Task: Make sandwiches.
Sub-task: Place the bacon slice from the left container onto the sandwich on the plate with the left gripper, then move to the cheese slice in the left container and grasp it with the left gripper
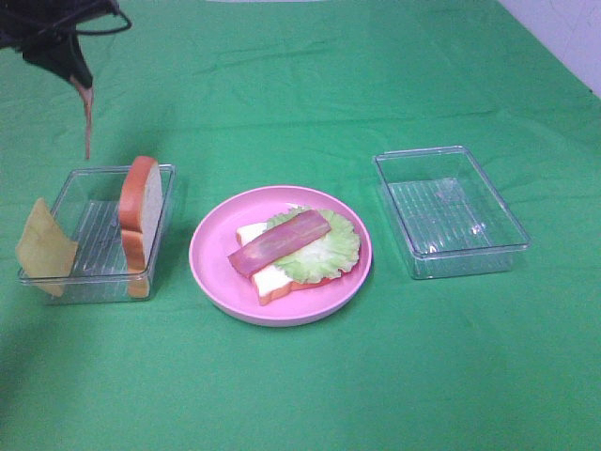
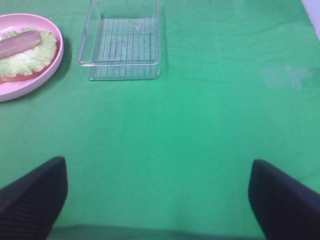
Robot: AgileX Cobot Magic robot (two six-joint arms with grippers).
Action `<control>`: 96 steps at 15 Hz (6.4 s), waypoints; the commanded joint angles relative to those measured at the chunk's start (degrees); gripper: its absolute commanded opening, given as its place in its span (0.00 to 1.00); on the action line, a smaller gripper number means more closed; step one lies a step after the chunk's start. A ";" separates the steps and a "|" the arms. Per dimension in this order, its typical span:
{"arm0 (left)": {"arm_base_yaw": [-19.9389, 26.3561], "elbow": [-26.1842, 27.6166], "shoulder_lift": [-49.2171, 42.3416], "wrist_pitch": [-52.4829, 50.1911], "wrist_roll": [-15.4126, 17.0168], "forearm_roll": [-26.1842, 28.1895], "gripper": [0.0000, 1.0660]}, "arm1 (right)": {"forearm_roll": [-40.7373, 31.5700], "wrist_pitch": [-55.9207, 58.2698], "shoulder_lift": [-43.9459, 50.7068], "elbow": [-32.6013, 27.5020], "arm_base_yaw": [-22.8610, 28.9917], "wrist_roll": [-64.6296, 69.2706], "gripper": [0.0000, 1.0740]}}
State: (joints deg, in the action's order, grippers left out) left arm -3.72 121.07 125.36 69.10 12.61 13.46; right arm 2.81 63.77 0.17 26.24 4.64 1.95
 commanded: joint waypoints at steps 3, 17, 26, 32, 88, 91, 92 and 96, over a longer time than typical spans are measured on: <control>-6.93 10.83 -0.17 2.92 -0.74 5.56 0.00 | -0.40 -0.69 1.95 -0.23 -0.11 -0.57 0.88; -28.48 9.68 4.64 6.53 -11.97 17.48 0.00 | -0.40 -0.69 1.89 -0.23 -0.11 -0.57 0.88; -28.19 -11.06 2.29 5.84 -16.67 13.69 0.00 | -0.34 -0.69 1.83 -0.23 -0.11 -0.57 0.88; -27.39 -11.06 3.61 5.16 -16.44 6.99 0.00 | -0.46 -0.69 1.78 -0.23 -0.11 -0.57 0.88; 3.27 -50.19 -19.82 -15.30 -7.16 -7.10 0.94 | -0.46 -0.69 1.78 -0.23 -0.11 -0.57 0.88; 3.27 -50.19 -18.33 -15.36 -7.16 -7.05 0.94 | -0.46 -0.69 1.78 -0.23 -0.11 -0.57 0.88; 3.27 -50.19 -18.05 -15.36 -7.16 -7.05 0.94 | -0.46 -0.69 1.78 -0.23 -0.11 -0.57 0.88; 3.27 -50.19 -17.76 -17.02 -7.33 -7.10 0.92 | -0.46 -0.69 1.78 -0.23 -0.11 -0.57 0.88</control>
State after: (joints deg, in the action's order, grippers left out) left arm -0.52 71.22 107.66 52.14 4.98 6.02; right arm 2.81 63.77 0.17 26.24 4.64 1.95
